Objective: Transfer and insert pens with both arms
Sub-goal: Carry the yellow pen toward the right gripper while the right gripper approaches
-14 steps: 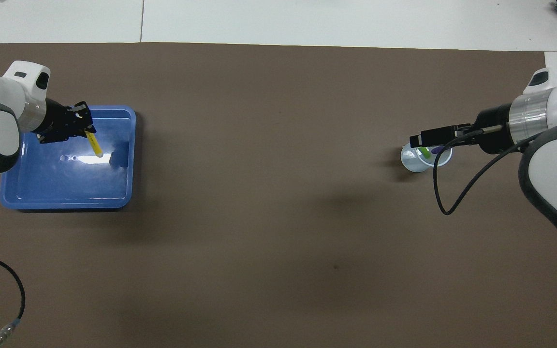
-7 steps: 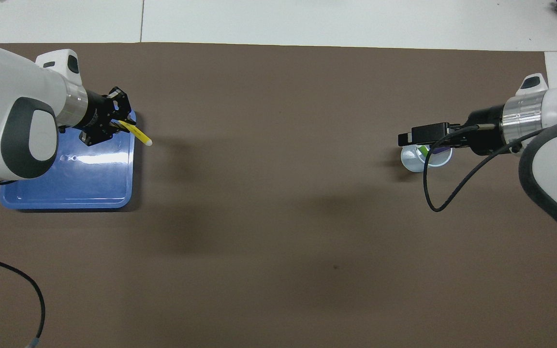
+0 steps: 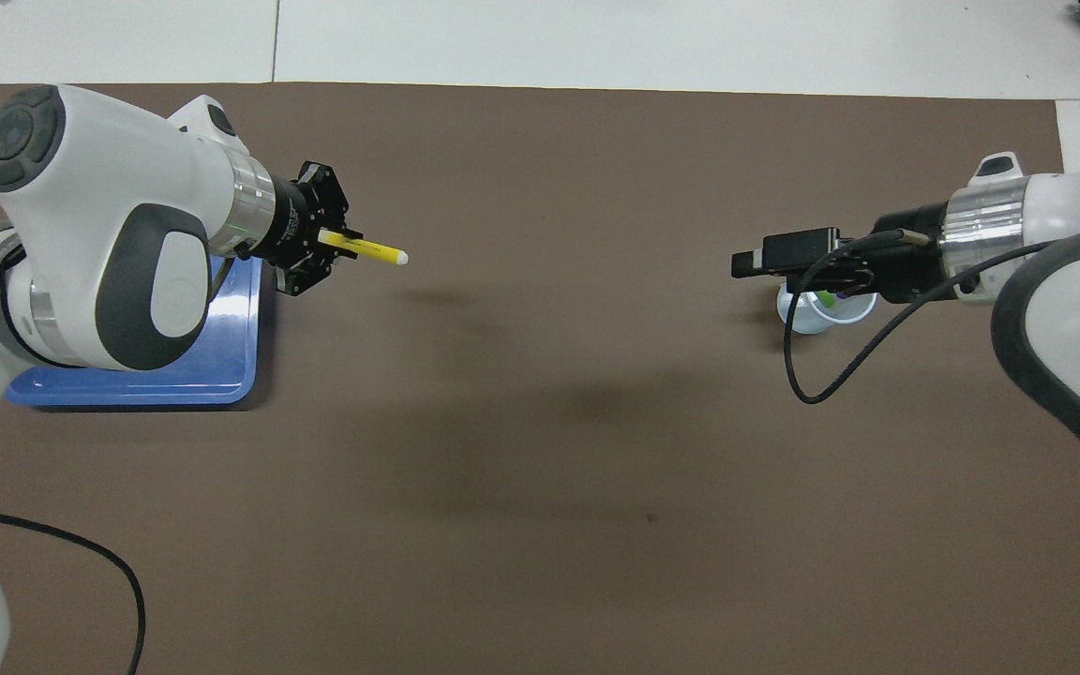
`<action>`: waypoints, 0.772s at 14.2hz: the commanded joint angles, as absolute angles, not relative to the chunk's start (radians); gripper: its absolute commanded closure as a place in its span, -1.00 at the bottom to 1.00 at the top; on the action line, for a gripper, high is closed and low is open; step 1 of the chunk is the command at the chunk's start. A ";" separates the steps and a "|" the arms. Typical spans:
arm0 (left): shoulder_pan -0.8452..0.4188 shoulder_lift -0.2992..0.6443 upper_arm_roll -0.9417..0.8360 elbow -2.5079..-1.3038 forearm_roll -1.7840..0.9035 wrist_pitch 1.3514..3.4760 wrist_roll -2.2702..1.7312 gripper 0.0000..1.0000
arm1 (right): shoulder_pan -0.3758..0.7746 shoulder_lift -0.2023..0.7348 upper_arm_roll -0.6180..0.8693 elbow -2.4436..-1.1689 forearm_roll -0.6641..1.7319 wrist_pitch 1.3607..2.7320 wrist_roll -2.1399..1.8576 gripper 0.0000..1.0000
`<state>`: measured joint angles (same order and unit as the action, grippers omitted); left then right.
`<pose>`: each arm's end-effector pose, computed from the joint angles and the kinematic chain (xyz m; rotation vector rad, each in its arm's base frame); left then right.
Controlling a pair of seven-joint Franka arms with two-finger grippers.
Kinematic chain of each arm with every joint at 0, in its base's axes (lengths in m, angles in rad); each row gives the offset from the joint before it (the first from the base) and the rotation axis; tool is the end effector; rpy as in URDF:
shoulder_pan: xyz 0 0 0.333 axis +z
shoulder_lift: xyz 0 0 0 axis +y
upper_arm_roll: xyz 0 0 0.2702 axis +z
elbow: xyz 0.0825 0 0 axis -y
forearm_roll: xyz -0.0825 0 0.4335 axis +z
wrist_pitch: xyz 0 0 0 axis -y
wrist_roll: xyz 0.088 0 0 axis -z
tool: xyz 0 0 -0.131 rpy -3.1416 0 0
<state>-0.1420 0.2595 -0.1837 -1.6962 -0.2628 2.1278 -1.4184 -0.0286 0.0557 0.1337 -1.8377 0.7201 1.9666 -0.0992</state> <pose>0.6520 -0.2313 0.3784 2.3128 1.6215 -0.1475 0.6294 0.1232 0.4360 -2.4591 0.0734 -0.0863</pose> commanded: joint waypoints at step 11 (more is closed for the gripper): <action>-0.457 0.265 -0.184 -1.695 -0.281 2.402 -1.986 1.00 | 0.100 0.064 0.135 -1.858 0.891 2.186 -0.064 -1.00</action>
<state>-0.4277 0.2628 -0.1982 -1.6953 -0.2662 2.3830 -1.9533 0.0931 0.0580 0.1351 -1.8430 0.8840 2.1556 -0.0234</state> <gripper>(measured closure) 0.828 0.000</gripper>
